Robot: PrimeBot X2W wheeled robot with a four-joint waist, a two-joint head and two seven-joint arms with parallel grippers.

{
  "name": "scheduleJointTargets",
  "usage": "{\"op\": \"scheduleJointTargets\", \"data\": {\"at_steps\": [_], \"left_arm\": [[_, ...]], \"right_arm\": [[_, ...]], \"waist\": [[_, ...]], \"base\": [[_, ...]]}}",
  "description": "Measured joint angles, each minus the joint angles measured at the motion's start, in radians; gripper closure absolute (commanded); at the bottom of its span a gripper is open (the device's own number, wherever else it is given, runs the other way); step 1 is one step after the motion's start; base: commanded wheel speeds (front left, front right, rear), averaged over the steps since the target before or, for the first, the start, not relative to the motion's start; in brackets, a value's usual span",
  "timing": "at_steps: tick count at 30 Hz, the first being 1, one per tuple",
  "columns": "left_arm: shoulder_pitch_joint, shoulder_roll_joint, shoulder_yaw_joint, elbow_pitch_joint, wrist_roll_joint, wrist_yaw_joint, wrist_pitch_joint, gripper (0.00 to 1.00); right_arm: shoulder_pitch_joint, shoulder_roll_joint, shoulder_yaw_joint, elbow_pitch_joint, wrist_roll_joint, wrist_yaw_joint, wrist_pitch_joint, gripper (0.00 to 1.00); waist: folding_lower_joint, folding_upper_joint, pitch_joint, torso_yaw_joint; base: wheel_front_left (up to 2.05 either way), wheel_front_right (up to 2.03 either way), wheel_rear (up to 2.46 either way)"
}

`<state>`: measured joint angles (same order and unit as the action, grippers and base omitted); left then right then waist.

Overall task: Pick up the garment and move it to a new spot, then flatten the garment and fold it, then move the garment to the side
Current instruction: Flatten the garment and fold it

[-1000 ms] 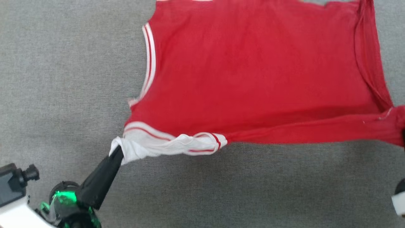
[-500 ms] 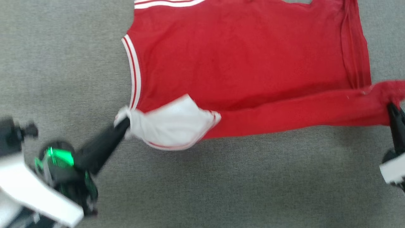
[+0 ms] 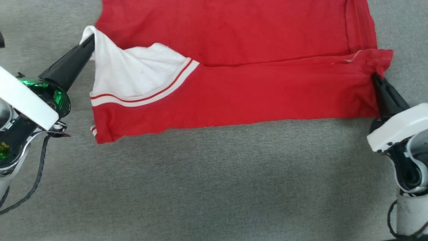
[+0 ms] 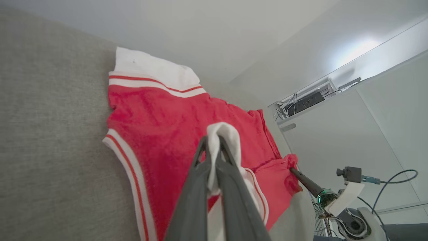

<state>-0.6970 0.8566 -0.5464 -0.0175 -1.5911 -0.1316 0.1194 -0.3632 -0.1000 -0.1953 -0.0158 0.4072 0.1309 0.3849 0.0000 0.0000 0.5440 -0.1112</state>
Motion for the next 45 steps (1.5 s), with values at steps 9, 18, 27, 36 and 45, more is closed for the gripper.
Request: {"op": "scheduleJointTargets", "data": {"at_steps": [9, 18, 27, 36, 45], "left_arm": [[-0.017, 0.002, -0.041, 0.123, 0.061, 0.000, 0.011, 1.00], [-0.065, 0.040, -0.151, 0.150, 0.161, 0.000, -0.034, 0.00], [-0.154, 0.228, -0.381, 0.013, 0.317, 0.000, -0.070, 0.00], [-0.175, 0.337, -0.535, -0.085, 0.233, 0.000, 0.173, 0.00], [-0.201, 0.315, -0.568, -0.030, 0.138, -0.001, 0.277, 0.41]], "right_arm": [[-0.051, 0.016, 0.057, 0.101, -0.014, 0.000, -0.073, 1.00], [-0.068, 0.015, 0.062, 0.142, -0.049, 0.000, -0.130, 0.00], [0.023, 0.008, 0.021, 0.039, -0.079, 0.000, -0.136, 0.00], [0.067, 0.020, 0.019, -0.041, -0.083, 0.000, -0.119, 0.00], [0.062, 0.035, 0.058, -0.027, -0.078, 0.000, -0.133, 0.00]], "waist": [[0.0000, 0.0000, 0.038, -0.040], [0.0000, 0.0000, 0.027, -0.031], [0.0000, 0.0000, -0.024, -0.004], [0.0000, 0.0000, -0.039, -0.006], [0.0000, 0.0001, -0.018, -0.046]], "base": [[0.00, 0.00, 0.00], [0.00, 0.00, 0.00], [0.00, 0.00, 0.00], [0.00, 0.00, 0.00], [0.00, 0.00, 0.00]]}}
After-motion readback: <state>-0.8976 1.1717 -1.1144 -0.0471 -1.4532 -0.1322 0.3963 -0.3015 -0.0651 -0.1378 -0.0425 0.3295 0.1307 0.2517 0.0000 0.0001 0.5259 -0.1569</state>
